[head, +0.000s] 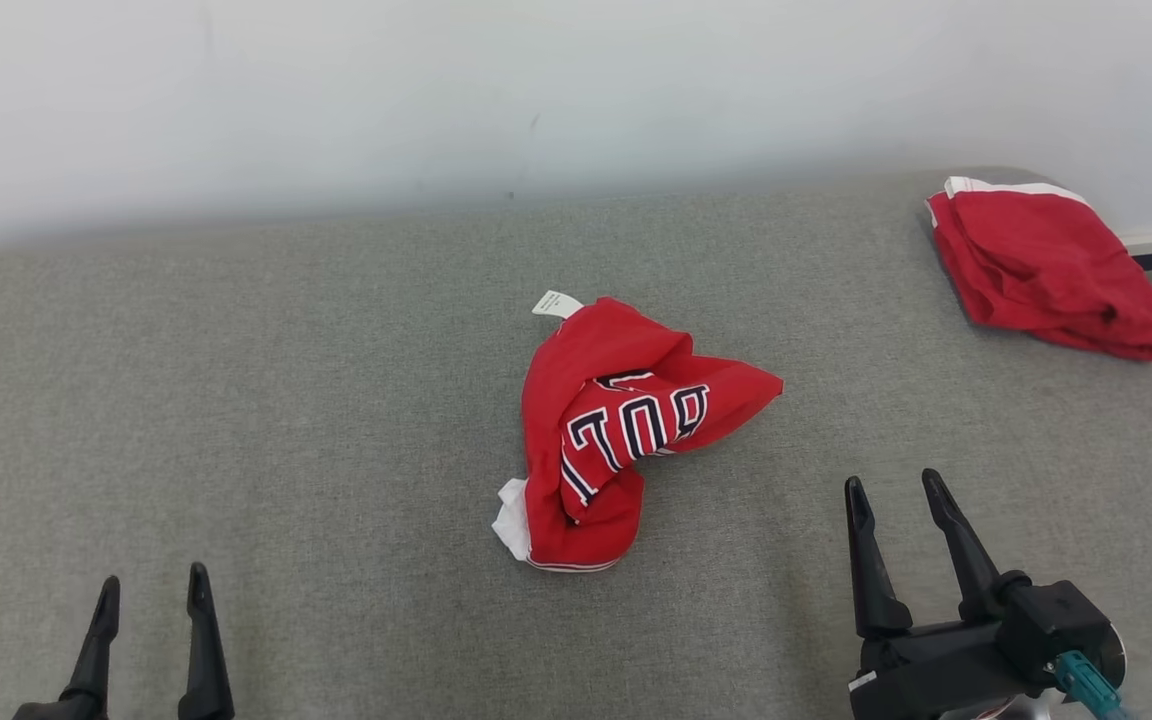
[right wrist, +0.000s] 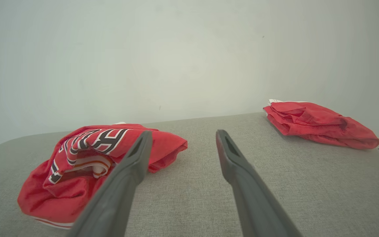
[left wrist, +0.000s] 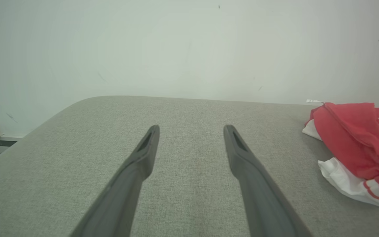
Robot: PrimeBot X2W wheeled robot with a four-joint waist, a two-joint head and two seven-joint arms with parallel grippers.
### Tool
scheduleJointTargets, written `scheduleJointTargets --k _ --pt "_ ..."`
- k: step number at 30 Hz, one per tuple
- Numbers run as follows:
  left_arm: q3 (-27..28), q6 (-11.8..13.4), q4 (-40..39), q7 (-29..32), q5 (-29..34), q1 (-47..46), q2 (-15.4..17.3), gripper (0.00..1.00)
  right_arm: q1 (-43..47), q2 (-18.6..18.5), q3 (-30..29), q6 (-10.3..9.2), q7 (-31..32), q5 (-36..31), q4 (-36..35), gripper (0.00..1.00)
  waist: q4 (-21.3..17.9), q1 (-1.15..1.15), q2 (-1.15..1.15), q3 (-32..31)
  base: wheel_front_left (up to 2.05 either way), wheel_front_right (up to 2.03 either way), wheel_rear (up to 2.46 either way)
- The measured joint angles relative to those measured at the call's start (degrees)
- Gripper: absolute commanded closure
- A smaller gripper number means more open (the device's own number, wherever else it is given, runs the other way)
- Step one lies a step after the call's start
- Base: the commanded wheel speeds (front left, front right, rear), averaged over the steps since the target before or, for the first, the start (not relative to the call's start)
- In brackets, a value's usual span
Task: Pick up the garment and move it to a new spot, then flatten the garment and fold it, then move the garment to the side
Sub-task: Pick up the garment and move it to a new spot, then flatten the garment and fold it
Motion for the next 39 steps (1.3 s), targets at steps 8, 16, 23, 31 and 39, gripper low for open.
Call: scheduleJointTargets --k 8,16,23,31,39 --pt "0.7 -0.7 0.2 0.0 1.2 0.0 -1.4 0.00 0.0 0.0 0.3 0.00 0.0 0.2 0.7 0.00 0.5 0.00 0.00 0.1 0.00 0.00 0.00" --pt "1.3 -0.8 1.5 0.0 2.4 -0.2 -1.7 0.00 0.0 0.0 0.4 0.00 0.0 0.2 0.8 0.00 0.7 0.00 0.00 0.7 0.00 0.00 0.00" --pt "1.7 -1.1 1.8 0.0 2.8 -0.8 -1.8 0.00 -0.1 0.0 0.5 0.00 0.0 0.1 1.0 0.00 0.7 0.00 0.00 0.9 0.00 0.00 0.00" --pt "1.7 -1.1 1.8 0.0 2.9 -0.8 -1.9 0.00 -0.1 0.0 0.6 0.00 0.0 0.1 1.2 0.00 0.7 0.00 0.00 0.9 0.00 0.00 0.00" --pt "1.6 -1.1 1.7 0.0 2.9 -0.8 -1.9 0.00 -0.2 0.0 0.6 0.00 0.0 0.0 1.2 0.00 0.8 0.00 0.00 1.1 0.00 0.00 0.00"
